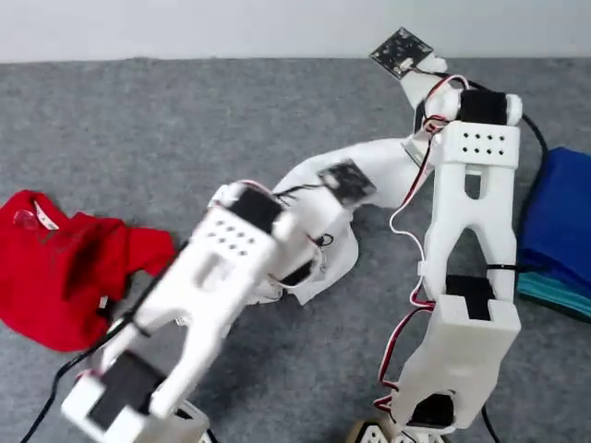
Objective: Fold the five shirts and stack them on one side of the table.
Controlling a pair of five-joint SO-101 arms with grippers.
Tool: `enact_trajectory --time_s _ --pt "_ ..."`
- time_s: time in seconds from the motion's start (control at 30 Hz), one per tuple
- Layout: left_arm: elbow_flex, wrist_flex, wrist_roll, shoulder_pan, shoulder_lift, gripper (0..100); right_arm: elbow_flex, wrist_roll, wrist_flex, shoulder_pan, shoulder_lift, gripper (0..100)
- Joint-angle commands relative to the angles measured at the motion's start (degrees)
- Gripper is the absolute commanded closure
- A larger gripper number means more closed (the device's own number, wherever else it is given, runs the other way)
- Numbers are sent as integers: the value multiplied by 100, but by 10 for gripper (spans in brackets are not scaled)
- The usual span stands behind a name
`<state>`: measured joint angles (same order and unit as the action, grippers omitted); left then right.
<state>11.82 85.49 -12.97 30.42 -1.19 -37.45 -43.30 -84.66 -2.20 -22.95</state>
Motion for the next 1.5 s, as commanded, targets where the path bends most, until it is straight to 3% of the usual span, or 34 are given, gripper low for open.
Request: enact_trajectory --time_s 0.0,0.13,0.5,0.8,1.03,1.23,1.47 --pt "-347 -264 -185 176 615 847 -53 70 -101 -84 110 990" --pt "-760 -229 -185 202 1345 793 -53 70 -119 -92 119 990" --pt "-1481 -255 -202 229 2400 793 -62 70 -312 -163 119 990" --pt "-1499 -378 -202 659 2884 795 -62 70 -312 -189 119 990" --pt "-1508 -466 -202 141 3138 835 -62 70 -321 -189 119 990" --pt "-1508 -589 -185 105 3174 836 -62 70 -312 -136 84 990" --pt "-1481 -747 -202 123 3182 987 -88 70 -374 -251 224 990"
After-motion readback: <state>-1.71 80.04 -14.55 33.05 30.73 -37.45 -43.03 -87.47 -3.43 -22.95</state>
